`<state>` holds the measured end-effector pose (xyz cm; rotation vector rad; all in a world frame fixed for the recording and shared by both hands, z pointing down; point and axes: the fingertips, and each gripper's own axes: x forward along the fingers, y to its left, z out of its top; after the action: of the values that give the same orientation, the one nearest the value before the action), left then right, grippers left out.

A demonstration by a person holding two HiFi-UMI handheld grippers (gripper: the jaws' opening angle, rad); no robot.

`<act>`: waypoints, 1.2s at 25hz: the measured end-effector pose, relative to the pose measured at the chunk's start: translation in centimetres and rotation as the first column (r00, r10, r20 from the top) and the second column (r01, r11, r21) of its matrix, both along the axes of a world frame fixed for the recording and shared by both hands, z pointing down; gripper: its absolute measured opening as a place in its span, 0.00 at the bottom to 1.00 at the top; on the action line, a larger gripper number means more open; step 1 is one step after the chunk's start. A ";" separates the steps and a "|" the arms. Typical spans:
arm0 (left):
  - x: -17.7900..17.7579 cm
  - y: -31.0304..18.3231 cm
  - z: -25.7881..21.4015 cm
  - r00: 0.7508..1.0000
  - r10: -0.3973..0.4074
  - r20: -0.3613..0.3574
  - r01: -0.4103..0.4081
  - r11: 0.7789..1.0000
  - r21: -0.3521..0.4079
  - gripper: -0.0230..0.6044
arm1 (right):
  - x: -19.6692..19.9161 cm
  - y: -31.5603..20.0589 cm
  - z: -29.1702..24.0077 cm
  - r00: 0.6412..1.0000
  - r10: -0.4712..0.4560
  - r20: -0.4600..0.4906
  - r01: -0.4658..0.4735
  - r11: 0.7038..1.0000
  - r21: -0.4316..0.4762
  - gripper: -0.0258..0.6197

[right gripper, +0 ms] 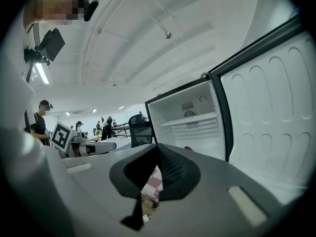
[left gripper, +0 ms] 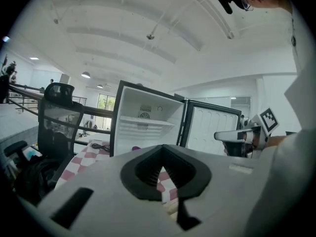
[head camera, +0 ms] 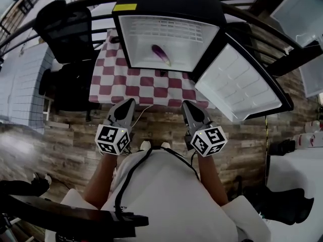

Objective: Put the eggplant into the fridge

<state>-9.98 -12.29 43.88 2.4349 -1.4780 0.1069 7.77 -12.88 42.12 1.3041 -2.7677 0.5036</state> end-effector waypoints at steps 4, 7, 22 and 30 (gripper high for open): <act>1.6 0.3 -0.8 1.000 -0.008 0.003 0.008 1.000 0.009 0.05 | 1.3 0.3 -0.6 1.000 -0.022 -0.005 0.022 1.000 0.010 0.05; 2.9 0.3 -1.2 1.000 -0.011 0.006 0.011 1.000 0.022 0.05 | 2.4 0.4 -0.8 0.999 -0.035 0.000 0.035 0.999 0.014 0.05; 5.4 0.6 -1.1 1.000 0.013 0.018 -0.014 1.000 0.013 0.05 | 4.2 1.1 -0.4 1.000 -0.025 -0.003 0.025 1.000 0.007 0.05; 4.3 -0.2 -1.2 1.000 0.018 0.017 -0.018 1.000 0.019 0.05 | 3.5 0.7 -0.4 1.000 -0.013 -0.009 0.013 1.000 0.005 0.05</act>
<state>-5.72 -12.50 42.65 2.4688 -1.4706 0.1180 11.28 -12.15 41.72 1.2860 -2.7704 0.4889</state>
